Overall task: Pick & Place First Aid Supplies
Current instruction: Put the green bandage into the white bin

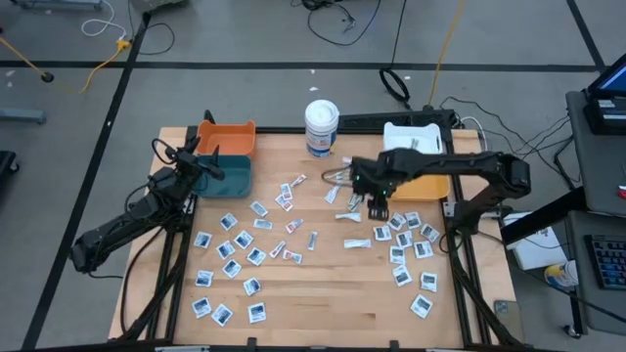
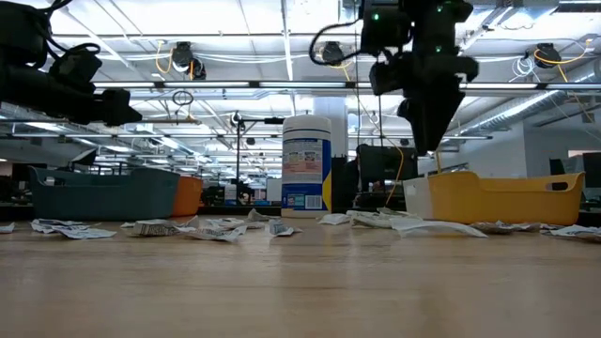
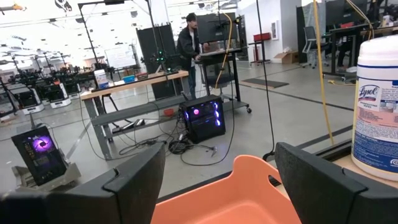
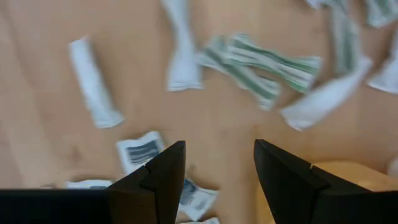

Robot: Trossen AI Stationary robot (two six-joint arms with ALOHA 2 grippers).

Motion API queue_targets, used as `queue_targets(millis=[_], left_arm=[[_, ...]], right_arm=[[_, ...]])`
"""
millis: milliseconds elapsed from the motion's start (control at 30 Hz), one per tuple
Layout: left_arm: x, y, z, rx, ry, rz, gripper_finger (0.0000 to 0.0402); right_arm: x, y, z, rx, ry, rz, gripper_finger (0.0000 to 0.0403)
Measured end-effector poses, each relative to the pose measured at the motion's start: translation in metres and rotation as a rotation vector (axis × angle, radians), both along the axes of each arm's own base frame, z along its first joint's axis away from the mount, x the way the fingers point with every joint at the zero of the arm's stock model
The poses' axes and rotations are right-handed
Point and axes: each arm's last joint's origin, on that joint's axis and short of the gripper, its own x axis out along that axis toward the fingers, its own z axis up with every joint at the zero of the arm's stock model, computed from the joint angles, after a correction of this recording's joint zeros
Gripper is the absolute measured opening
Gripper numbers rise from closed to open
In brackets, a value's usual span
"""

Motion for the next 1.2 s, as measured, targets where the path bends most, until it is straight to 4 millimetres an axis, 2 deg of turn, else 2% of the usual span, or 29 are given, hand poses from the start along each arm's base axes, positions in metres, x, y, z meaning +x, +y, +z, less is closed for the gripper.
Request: queue_targets(millis=[367,600,800,1200], left_arm=[[0.000,0.000,0.000,0.000,0.000,0.000,0.0308],[0.000,0.000,0.000,0.000,0.000,0.000,0.0308],[0.000,0.000,0.000,0.000,0.000,0.000,0.0308],[0.000,0.000,0.000,0.001,-0.002,0.000,0.0308]], right_arm=[[0.009,0.058,-0.001,0.023,-0.050,0.060,0.0187],[0.014,0.083,-0.026,0.040,-0.081,0.078,0.0187],[0.013,0.096,-0.048,0.045,-0.098,0.110,0.0187],[0.015,0.098,-0.086,-0.001,-0.043,0.117,0.0187]])
